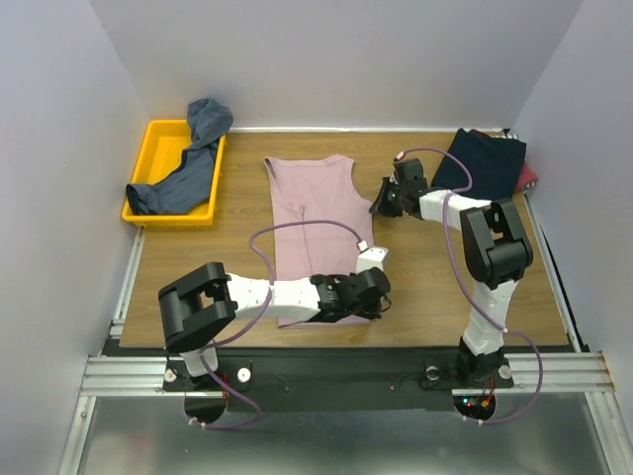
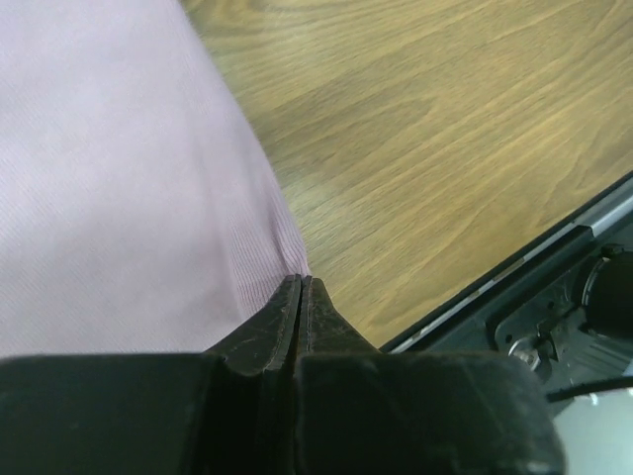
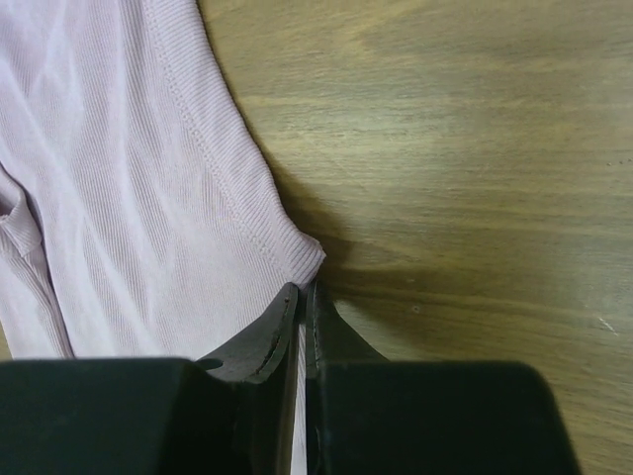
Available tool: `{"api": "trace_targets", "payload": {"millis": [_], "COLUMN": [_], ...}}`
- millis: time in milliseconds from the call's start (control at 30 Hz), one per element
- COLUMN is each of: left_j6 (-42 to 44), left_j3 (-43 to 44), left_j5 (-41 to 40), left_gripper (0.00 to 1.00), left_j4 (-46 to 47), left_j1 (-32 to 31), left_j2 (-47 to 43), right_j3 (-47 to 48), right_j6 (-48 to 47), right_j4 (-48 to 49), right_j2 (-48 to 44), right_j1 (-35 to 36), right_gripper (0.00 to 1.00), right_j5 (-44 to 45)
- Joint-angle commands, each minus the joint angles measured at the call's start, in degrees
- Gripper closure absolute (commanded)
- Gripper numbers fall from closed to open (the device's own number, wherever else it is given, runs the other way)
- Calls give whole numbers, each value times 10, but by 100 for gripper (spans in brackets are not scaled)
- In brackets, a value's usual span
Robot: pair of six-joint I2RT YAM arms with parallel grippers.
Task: Fold and stack the tank tops
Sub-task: Fold the tank top
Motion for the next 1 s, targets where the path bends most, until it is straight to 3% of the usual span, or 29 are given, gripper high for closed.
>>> {"api": "trace_targets", "payload": {"millis": [0, 433, 967], "left_j6": [-25, -86, -168], "left_j3": [-47, -181, -297], "left_j5": [25, 21, 9], "left_gripper": [100, 100, 100], "left_j4": [57, 92, 69], "left_j1": [15, 39, 43], "left_j2": [-50, -162, -276], "right_j3": [37, 78, 168], "right_j6": [-14, -6, 0], "right_j4": [12, 8, -16], "right_j2": [-26, -13, 59], "right_j1": [21, 81, 163], "right_gripper": [95, 95, 95], "right_j5": [35, 101, 161]}}
